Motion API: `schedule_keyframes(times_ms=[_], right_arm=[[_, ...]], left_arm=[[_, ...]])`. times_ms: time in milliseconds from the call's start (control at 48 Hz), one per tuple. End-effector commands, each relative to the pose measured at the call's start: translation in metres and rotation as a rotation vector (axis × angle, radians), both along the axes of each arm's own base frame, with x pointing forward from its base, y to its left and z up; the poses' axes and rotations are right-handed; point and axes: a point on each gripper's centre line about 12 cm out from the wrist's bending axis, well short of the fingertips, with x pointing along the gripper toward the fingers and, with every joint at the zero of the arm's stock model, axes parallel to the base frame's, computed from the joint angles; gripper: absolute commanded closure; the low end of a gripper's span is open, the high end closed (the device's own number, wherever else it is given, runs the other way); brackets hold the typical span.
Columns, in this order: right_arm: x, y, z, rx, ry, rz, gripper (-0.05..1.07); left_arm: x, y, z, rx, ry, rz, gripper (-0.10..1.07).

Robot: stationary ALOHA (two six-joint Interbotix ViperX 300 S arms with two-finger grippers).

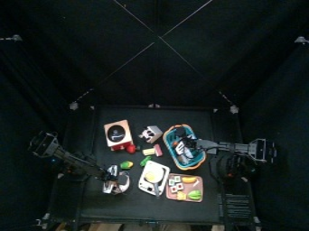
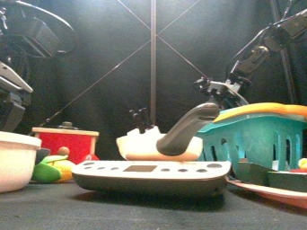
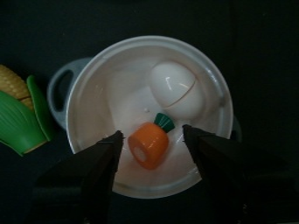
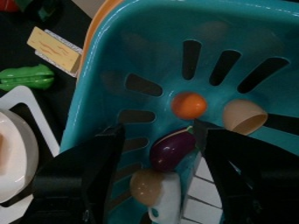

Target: Grab carrot top

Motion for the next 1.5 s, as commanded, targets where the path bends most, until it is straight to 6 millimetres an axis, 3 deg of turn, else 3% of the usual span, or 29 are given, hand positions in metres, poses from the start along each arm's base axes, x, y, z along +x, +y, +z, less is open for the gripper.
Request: schedule_keyframes(times_ms=[0, 479, 625, 917, 1104, 1312, 1479], right_arm=[[0.002, -0.001, 0.006, -0.008, -0.024, 0.001, 0.08], [0.004, -0.001, 0.002, -0.006, -0.017, 0.004, 0.08], [0.004, -0.001, 0.001, -0.005, -0.013, 0.003, 0.08], [0.005, -0.001, -0.002, -0.003, -0.013, 0.007, 0.08], [0.005, 0.001, -0.006, 0.000, -0.004, 0.016, 0.08], [0.003, 0.002, -0.008, 0.001, 0.001, 0.015, 0.08], [0.004, 0.002, -0.009, 0.001, 0.001, 0.019, 0.08]], left_arm=[[0.006, -0.003, 0.003, 0.008, -0.002, -0.007, 0.05], [0.011, -0.002, -0.013, 0.079, 0.094, -0.023, 0.06], [0.010, 0.000, -0.008, 0.111, 0.151, -0.016, 0.06], [0.026, 0.001, 0.021, 0.214, 0.200, -0.048, 0.06], [0.025, 0.000, 0.016, 0.229, 0.307, -0.030, 0.06], [0.036, -0.009, 0.020, 0.190, 0.302, -0.015, 0.06], [0.032, -0.010, 0.013, 0.185, 0.341, -0.007, 0.06]])
